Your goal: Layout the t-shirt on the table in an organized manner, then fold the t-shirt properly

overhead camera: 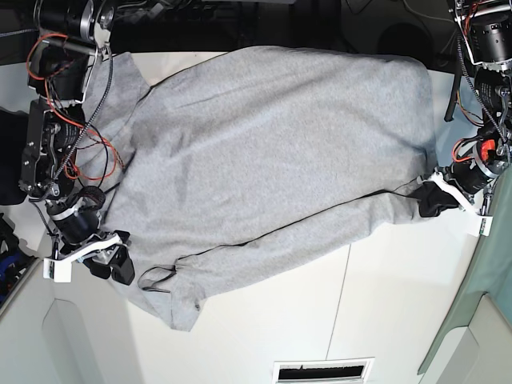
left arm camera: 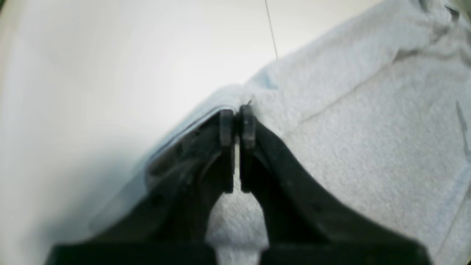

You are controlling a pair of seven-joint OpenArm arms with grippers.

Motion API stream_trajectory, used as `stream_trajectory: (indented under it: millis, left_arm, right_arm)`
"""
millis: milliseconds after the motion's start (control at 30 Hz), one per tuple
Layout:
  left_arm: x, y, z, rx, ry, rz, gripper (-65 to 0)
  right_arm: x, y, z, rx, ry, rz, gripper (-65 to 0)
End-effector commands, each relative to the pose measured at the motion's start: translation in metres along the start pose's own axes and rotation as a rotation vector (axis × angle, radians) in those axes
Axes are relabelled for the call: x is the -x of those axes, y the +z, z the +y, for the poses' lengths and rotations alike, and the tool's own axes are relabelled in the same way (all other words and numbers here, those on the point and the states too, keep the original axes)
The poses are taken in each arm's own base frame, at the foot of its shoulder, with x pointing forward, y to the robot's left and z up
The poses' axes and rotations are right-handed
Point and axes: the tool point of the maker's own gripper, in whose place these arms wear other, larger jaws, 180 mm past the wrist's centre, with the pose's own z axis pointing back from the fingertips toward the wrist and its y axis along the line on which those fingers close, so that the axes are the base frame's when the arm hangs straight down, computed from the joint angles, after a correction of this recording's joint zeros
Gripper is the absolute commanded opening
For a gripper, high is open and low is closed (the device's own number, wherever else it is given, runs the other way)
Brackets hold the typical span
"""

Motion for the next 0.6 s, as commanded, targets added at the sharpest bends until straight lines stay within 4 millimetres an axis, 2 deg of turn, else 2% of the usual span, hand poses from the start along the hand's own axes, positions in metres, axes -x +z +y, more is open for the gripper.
stream_trajectory:
  millis: [0,167,233,367,567]
  left_arm:
    - [-0.015,0.005,0.003,0.004,-0.015,-0.040,-65.0]
    - [-0.002,0.008,0.001,0.013,0.008,-0.020,-65.0]
    - [0.003,0.009,0.001,0.018,0.019,-0.014,-65.0]
    - [0.018,0.012,-0.003,0.037,0.050,0.025,-65.0]
    - [0.037,0.017,-0.004,0.041,0.059,0.062,-65.0]
  right_arm:
    - [-0.025,-0.008,0.002,-0.007,0.014,-0.066,-32.7]
    - [-0.027,-0.033,-0.030,0.149,0.003,-0.070,-32.7]
    - [-0.020,-0.039,-0.035,0.174,-0.012,-0.050,-32.7]
    - [0.014,-0.039,-0.038,0.169,-0.021,0.033,-32.7]
    - [0.068,-0.015,-0.047,0.163,-0.066,0.113,-32.9]
